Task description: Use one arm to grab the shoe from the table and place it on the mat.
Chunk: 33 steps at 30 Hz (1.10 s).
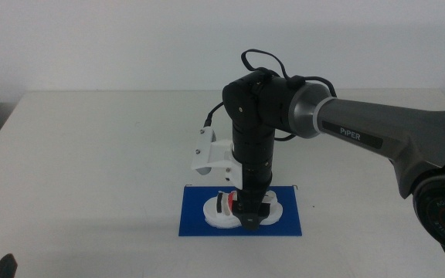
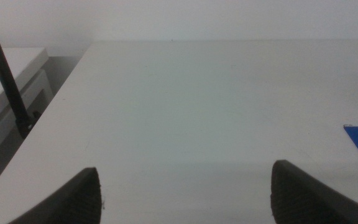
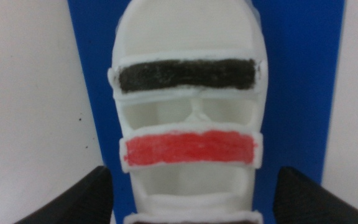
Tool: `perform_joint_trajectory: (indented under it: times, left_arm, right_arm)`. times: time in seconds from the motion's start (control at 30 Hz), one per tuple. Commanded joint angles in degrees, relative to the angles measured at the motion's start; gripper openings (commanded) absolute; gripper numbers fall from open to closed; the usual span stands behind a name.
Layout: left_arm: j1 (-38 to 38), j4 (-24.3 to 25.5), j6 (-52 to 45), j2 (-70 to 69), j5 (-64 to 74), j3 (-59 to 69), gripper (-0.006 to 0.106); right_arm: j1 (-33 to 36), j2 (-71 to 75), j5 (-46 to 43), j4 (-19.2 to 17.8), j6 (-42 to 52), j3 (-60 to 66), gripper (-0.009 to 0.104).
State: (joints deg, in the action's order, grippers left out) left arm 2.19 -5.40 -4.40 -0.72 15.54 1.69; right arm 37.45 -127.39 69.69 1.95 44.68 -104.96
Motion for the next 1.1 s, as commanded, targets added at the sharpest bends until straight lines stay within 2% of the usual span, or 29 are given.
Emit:
perform_joint_trajectory:
  times: [0.0, 0.07, 0.17, 0.27, 0.37, 0.5, 0.6, 0.8, 1.07]
  left_arm:
    - [-0.3, -0.4, 0.3, -0.8, -4.6, 0.4, 0.094]
    - [-0.3, -0.4, 0.3, -0.8, -4.6, 0.4, 0.094]
    - [-0.3, -0.4, 0.3, -0.8, -4.6, 0.4, 0.094]
    - [-0.3, -0.4, 0.3, -0.8, -4.6, 0.4, 0.094]
    - [-0.3, -0.4, 0.3, -0.8, -4.6, 0.4, 0.094]
    - [-0.3, -0.4, 0.3, -0.8, -4.6, 0.4, 0.094]
    - [-0.3, -0.4, 0.3, -0.8, -4.6, 0.4, 0.094]
    - [-0.3, -0.4, 0.3, -0.8, -4.6, 0.4, 0.094]
    - [-0.3, -0.4, 0.3, -0.8, -4.6, 0.4, 0.094]
  right_arm:
    - [-0.1, 4.6, -0.8, 0.1, 0.1, -1.7, 0.086]
    - [-0.4, 6.6, -1.0, 0.4, -0.5, -1.7, 0.092]
    - [-2.1, 11.9, -0.3, 1.0, -4.2, -1.3, 0.092]
    - [-5.0, 19.1, -1.9, 0.8, -11.8, 2.5, 0.092]
    - [-8.6, 28.8, -10.2, 0.8, -19.5, 11.8, 0.092]
    - [-15.2, 44.3, -27.9, 0.6, -31.4, 29.8, 0.092]
    - [-19.9, 55.9, -37.6, -0.7, -37.5, 41.6, 0.092]
    - [-26.1, 73.8, -49.4, -2.9, -40.1, 60.3, 0.092]
    - [-31.1, 100.3, -58.9, -3.1, -40.6, 79.9, 0.092]
